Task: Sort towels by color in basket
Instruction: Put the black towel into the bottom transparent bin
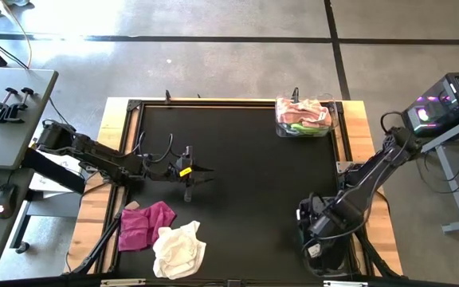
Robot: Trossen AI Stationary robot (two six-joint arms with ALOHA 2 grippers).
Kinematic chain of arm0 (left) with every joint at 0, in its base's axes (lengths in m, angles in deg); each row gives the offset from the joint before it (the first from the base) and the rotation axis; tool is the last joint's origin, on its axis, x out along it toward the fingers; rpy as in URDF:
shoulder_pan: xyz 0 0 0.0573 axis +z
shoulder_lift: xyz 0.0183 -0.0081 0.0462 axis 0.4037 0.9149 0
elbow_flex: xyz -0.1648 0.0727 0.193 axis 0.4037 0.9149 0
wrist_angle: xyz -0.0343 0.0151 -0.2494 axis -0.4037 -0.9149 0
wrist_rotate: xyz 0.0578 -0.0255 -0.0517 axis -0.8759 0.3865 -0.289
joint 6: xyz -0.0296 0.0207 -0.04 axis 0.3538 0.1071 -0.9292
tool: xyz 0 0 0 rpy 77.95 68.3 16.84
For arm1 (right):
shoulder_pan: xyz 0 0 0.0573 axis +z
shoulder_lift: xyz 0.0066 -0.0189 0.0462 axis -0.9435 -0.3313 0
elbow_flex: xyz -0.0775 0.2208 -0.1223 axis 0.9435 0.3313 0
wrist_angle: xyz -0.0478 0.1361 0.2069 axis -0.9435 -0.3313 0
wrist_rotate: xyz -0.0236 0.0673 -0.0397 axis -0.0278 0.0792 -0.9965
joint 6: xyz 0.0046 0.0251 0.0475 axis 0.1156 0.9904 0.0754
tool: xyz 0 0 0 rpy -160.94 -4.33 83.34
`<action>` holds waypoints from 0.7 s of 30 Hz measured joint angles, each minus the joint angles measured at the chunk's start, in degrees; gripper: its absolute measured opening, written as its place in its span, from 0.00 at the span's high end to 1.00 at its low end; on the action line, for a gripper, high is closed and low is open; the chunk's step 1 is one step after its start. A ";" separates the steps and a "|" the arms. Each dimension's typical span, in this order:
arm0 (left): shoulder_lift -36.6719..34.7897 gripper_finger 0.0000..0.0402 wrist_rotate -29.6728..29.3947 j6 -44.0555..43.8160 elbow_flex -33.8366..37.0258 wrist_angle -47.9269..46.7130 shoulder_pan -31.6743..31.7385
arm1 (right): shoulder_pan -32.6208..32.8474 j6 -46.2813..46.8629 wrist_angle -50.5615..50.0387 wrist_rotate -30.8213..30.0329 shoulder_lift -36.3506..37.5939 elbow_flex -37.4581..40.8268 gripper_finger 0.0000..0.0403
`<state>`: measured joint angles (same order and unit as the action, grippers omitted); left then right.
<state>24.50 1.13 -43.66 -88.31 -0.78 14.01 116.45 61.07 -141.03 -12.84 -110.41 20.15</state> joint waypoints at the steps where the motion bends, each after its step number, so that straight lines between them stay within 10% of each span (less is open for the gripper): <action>1: 0.00 0.69 -0.02 0.00 0.00 0.02 0.00 | -0.02 0.00 0.88 0.64 -0.01 1.71 0.70; 10: 0.00 0.69 0.00 -0.57 0.00 -0.61 -0.02 | -0.17 -1.55 14.92 4.00 0.02 11.73 0.66; 21: 0.00 0.69 0.00 -0.57 0.00 -0.81 0.00 | 0.71 -1.53 1.16 -0.07 -0.01 -4.75 0.57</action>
<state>24.50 1.14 -44.23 -88.31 -1.59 14.00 117.16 59.54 -139.87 -12.91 -110.42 15.40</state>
